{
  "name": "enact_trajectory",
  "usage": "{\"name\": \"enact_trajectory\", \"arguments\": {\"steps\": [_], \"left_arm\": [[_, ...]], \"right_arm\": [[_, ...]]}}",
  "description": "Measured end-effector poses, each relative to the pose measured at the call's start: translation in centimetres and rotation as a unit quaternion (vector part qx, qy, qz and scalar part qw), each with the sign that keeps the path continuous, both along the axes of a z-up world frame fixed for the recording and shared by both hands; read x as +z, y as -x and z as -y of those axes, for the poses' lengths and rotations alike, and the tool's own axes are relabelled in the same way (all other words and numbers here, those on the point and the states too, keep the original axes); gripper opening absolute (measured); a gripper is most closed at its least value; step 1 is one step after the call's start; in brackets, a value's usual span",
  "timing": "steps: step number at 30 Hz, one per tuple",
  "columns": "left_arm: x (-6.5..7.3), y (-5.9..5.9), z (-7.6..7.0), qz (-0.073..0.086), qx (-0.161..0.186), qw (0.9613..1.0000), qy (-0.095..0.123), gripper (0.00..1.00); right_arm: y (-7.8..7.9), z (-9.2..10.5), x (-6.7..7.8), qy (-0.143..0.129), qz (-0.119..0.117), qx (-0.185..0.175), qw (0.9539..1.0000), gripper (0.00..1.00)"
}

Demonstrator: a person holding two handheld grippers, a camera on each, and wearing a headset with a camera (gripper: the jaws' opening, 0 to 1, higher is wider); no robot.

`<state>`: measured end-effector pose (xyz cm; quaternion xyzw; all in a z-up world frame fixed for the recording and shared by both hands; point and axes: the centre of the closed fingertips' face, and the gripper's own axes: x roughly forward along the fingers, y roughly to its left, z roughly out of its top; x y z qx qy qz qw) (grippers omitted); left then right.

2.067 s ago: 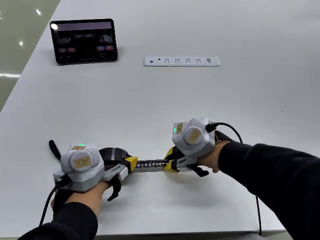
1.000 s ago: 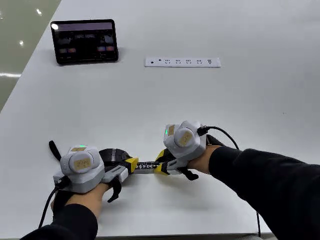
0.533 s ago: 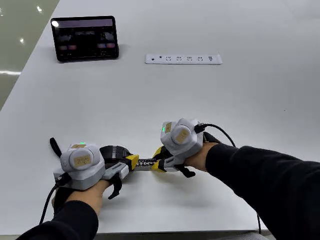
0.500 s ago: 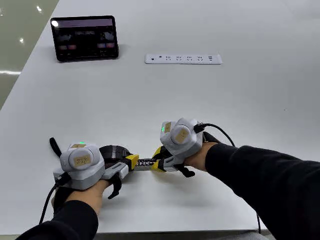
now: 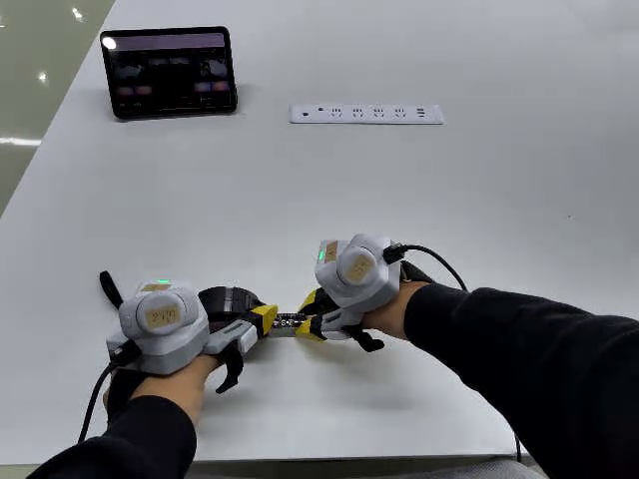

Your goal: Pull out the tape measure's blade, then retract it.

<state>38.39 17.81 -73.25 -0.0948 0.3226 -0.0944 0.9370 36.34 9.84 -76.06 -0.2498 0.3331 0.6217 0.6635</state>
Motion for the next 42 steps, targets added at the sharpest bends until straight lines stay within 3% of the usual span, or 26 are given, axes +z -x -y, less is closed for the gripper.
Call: {"name": "enact_trajectory", "arguments": {"steps": [15, 21, 30, 31, 42], "left_arm": [[0.02, -0.08, 0.06, -0.001, 0.002, 1.0000, 0.008, 0.63], [0.10, -0.09, -0.05, -0.002, 0.002, 0.9998, 0.018, 0.62], [0.03, -0.07, 0.00, -0.002, -0.005, 0.9999, 0.009, 0.62], [0.02, -0.06, 0.03, -0.002, -0.006, 0.9999, 0.008, 0.62], [0.01, -0.03, 0.04, -0.001, -0.007, 1.0000, 0.006, 0.62]], "right_arm": [[-0.16, -0.23, 0.18, -0.004, 0.015, 0.017, 0.9997, 0.11], [-0.26, -0.02, 0.52, -0.014, 0.001, 0.007, 0.9999, 0.11], [-0.04, 0.08, 0.37, -0.013, 0.016, 0.017, 0.9996, 0.12], [-0.01, 0.20, 0.28, -0.011, 0.030, 0.033, 0.9990, 0.12], [0.09, -0.65, 0.43, -0.027, 0.020, 0.023, 0.9992, 0.09]]}}
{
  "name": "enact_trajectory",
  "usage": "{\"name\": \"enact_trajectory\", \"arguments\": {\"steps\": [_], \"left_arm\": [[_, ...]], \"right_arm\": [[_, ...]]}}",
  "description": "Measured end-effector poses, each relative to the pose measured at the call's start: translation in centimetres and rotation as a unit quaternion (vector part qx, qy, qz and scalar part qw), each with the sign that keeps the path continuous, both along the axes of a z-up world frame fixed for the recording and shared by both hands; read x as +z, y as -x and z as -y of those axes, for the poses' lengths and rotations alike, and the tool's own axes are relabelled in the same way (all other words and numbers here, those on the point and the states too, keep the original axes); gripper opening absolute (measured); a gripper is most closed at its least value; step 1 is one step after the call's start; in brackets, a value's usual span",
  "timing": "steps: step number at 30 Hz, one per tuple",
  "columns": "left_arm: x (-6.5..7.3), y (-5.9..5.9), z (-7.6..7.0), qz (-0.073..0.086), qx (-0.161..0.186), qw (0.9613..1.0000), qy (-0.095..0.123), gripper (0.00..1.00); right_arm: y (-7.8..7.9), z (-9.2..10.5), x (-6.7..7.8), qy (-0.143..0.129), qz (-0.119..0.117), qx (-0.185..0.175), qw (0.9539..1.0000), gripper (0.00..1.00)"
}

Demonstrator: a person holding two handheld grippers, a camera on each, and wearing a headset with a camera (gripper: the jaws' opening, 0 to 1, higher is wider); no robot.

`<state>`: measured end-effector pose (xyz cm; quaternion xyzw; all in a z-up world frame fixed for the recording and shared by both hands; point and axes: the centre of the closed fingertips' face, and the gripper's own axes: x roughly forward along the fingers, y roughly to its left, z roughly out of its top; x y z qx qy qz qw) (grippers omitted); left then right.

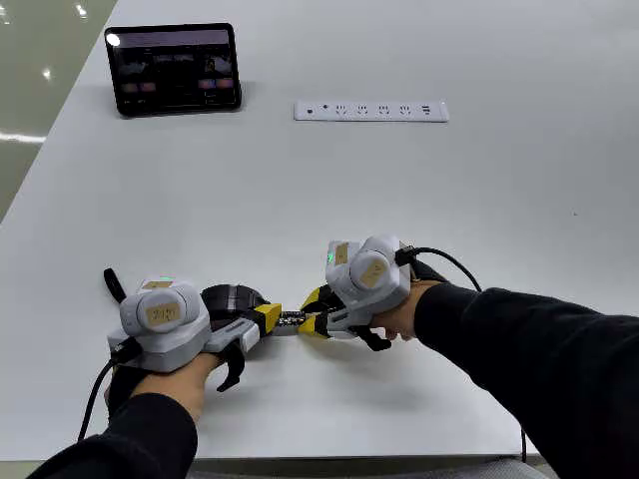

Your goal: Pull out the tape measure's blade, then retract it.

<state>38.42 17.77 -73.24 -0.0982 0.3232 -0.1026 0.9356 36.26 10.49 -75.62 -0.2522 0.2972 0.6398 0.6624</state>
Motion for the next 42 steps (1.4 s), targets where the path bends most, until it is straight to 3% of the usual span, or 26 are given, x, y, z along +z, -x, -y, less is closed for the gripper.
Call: {"name": "enact_trajectory", "arguments": {"steps": [42], "left_arm": [[0.0, 0.0, 0.1, -0.002, 0.003, 1.0000, 0.006, 0.62]], "right_arm": [[0.1, -2.8, -0.2, -0.004, 0.012, 0.026, 0.9996, 0.10]]}}
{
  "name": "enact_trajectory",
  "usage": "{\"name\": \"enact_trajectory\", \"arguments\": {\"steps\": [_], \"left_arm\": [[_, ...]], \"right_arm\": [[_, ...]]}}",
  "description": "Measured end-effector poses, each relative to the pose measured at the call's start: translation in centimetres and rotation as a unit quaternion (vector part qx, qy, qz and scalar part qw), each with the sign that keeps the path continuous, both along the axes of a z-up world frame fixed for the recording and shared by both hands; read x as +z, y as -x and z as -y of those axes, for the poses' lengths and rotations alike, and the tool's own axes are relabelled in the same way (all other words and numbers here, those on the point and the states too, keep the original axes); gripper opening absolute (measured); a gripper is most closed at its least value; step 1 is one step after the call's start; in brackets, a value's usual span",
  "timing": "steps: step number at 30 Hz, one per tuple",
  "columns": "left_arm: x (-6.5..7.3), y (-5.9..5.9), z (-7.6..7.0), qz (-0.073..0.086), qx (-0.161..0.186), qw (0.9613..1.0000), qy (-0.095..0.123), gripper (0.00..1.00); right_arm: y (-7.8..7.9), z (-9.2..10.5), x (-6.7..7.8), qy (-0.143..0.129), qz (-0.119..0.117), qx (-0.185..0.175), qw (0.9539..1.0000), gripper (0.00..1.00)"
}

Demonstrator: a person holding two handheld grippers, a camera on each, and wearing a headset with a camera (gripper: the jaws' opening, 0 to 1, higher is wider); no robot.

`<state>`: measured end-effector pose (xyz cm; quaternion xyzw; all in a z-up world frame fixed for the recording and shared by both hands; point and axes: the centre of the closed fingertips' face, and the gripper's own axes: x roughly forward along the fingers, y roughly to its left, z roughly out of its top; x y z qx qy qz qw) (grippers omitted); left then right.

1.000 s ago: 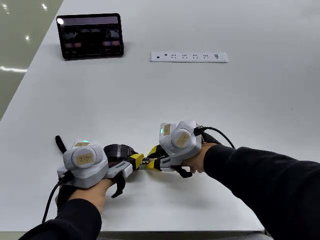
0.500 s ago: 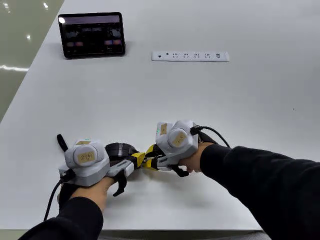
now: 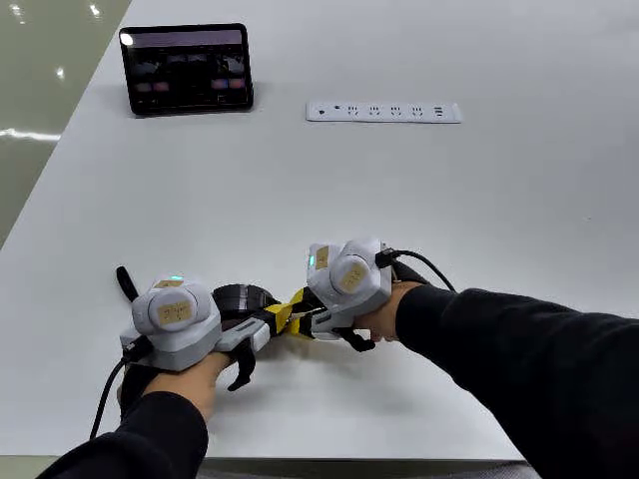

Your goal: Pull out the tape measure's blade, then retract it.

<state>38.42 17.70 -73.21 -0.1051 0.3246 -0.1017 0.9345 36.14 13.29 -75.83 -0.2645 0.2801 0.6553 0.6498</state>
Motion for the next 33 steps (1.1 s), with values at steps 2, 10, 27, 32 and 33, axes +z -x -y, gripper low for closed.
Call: {"name": "enact_trajectory", "arguments": {"steps": [2, 10, 27, 32, 33], "left_arm": [[0.0, 0.0, 0.0, 0.000, 0.000, 1.0000, 0.000, 0.62], [0.1, -0.1, 0.0, 0.003, -0.009, 1.0000, 0.003, 0.64], [4.4, 0.4, -4.1, 0.018, -0.121, 0.9925, -0.001, 0.89], [4.9, 1.7, -5.5, 0.040, -0.168, 0.9845, -0.030, 1.00], [4.9, 1.9, -5.9, 0.036, -0.169, 0.9846, -0.028, 1.00]], "right_arm": [[0.0, 0.0, 0.0, -0.001, -0.001, -0.001, 1.0000, 0.10], [-0.2, 0.0, -0.1, -0.004, -0.021, -0.018, 0.9996, 0.12], [-0.7, 6.8, 4.5, -0.029, 0.031, -0.101, 0.9940, 0.22], [-0.7, 11.6, 6.5, -0.030, 0.037, -0.144, 0.9885, 0.26], [-0.6, 12.4, 6.8, -0.032, 0.038, -0.149, 0.9876, 0.27]]}}
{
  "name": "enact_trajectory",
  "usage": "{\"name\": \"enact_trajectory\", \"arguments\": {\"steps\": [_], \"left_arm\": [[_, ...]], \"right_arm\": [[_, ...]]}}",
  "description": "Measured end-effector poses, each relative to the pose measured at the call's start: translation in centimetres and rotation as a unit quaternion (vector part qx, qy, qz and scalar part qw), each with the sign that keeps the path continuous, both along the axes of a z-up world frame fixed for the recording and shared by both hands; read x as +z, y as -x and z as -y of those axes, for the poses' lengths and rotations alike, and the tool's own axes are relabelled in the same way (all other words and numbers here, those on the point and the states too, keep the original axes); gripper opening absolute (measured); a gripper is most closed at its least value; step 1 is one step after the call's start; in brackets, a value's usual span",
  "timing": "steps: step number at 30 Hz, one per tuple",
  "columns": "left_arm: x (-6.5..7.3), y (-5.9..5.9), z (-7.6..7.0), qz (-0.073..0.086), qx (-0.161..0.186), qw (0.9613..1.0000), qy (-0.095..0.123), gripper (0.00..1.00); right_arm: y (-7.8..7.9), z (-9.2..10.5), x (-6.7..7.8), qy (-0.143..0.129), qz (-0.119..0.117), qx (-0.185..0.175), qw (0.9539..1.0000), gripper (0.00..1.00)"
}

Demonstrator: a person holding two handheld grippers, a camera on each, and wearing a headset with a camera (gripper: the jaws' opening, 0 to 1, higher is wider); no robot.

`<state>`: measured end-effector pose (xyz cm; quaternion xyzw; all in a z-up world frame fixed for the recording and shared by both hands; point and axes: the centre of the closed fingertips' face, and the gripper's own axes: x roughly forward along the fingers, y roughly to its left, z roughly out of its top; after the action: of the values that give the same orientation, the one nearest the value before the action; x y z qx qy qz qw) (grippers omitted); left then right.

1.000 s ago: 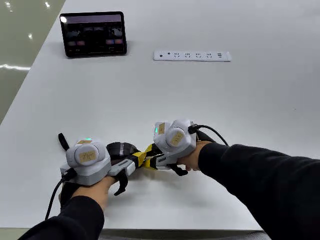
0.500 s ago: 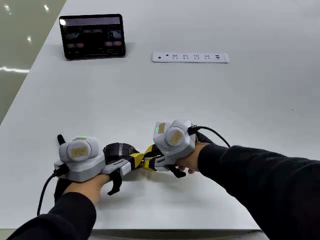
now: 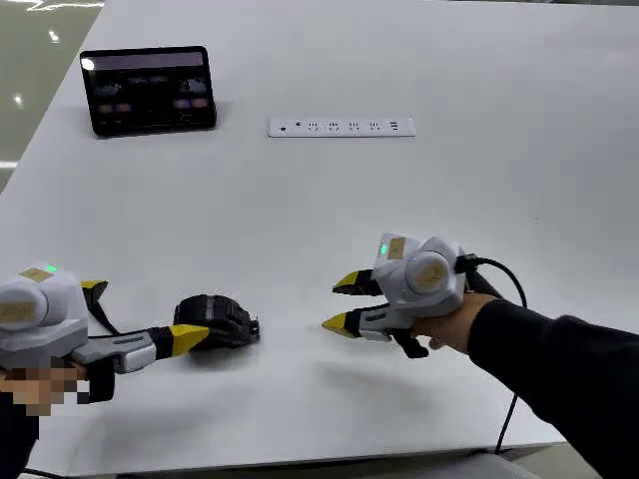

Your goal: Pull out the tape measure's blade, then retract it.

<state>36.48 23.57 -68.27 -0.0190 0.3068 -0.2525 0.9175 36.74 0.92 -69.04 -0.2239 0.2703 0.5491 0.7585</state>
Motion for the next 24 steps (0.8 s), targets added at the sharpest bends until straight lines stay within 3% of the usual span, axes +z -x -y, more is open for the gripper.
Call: {"name": "enact_trajectory", "arguments": {"steps": [2, 5, 7, 9, 12, 14, 15, 16, 20, 24], "left_arm": [[0.3, 0.3, -0.8, 0.008, -0.003, 0.9999, -0.010, 1.00], [1.6, 0.4, -1.3, 0.026, -0.007, 0.9996, 0.004, 1.00], [1.7, 0.8, -1.8, 0.008, -0.001, 0.9999, 0.006, 1.00], [2.3, 1.3, -2.1, 0.015, -0.004, 0.9999, 0.007, 1.00], [2.4, 2.1, -2.4, 0.012, -0.010, 0.9999, 0.004, 1.00], [3.1, 2.1, -3.2, 0.045, 0.003, 0.9990, -0.007, 0.98], [3.1, 2.5, -3.1, 0.038, 0.002, 0.9993, -0.002, 0.97], [3.3, 2.7, -3.3, 0.043, 0.007, 0.9991, 0.002, 0.98], [2.4, 3.9, -4.0, 0.030, 0.009, 0.9995, 0.001, 1.00], [1.9, 4.9, -5.1, 0.019, 0.002, 0.9998, -0.010, 1.00]], "right_arm": [[0.1, 1.7, 0.5, -0.002, 0.009, -0.011, 0.9999, 0.29], [0.3, 3.9, 1.1, -0.004, 0.021, -0.031, 0.9993, 0.35], [0.8, 5.3, 1.5, -0.008, 0.022, -0.043, 0.9988, 0.39], [1.2, 6.4, 1.8, -0.009, 0.027, -0.051, 0.9983, 0.46], [1.7, 7.7, 2.4, -0.014, 0.029, -0.064, 0.9975, 0.54], [2.0, 8.6, 2.7, -0.021, 0.029, -0.076, 0.9964, 0.57], [2.0, 9.1, 2.8, -0.025, 0.023, -0.090, 0.9954, 0.59], [2.0, 9.6, 3.0, -0.031, 0.018, -0.102, 0.9941, 0.60], [2.2, 11.4, 3.8, -0.046, 0.024, -0.129, 0.9903, 0.68], [2.5, 13.5, 3.2, -0.037, 0.028, -0.137, 0.9895, 0.77]]}}
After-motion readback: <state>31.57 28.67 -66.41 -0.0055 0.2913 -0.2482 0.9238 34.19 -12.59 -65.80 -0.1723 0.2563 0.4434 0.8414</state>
